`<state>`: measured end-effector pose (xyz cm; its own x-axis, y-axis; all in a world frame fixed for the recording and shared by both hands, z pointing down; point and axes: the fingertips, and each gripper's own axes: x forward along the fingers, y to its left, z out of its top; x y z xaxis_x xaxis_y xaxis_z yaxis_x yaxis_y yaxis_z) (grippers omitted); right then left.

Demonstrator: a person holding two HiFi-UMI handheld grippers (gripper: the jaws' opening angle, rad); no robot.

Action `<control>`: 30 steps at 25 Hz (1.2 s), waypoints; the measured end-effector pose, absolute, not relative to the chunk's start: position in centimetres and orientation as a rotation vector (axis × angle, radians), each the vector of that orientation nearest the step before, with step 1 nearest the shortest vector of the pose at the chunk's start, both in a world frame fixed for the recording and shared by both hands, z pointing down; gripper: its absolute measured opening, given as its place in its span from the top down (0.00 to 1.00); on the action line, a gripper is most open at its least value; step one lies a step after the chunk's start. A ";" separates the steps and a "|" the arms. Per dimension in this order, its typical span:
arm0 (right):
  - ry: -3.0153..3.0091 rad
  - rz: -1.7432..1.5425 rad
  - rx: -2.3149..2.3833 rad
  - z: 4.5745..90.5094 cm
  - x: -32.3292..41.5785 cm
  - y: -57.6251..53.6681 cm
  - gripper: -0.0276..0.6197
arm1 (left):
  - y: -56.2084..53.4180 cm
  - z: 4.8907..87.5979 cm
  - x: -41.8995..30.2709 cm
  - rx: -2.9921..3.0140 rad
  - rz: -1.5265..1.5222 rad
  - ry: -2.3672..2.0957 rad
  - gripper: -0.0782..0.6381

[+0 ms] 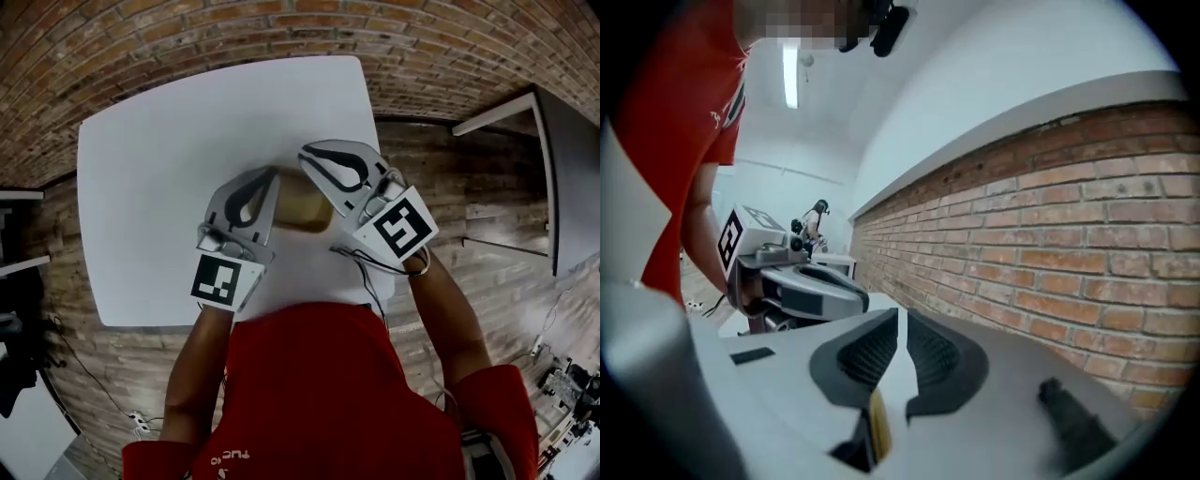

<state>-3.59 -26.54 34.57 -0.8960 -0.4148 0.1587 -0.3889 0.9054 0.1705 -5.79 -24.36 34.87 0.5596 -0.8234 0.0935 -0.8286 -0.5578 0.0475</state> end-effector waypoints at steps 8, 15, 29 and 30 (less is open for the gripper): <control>-3.005 0.002 0.804 32.3 -3.4 -22.4 0.90 | -22.3 33.0 -4.9 2.771 0.063 -1.355 0.87; -2.983 -0.016 0.828 32.4 -2.7 -20.5 0.91 | -20.7 31.8 -3.9 2.808 0.047 -1.333 0.87; -3.002 -0.011 0.819 31.9 -3.2 -19.3 0.91 | -19.5 31.5 -4.1 2.798 0.040 -1.353 0.87; -3.001 -0.010 0.814 32.0 -3.2 -19.3 0.91 | -19.4 31.5 -4.2 2.797 0.040 -1.354 0.87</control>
<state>-3.19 -19.25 31.95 -0.8624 -0.5054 0.0293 -0.5052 0.8629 0.0145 -4.17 -19.42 31.54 0.6202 -0.7835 0.0381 -0.7844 -0.6199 0.0192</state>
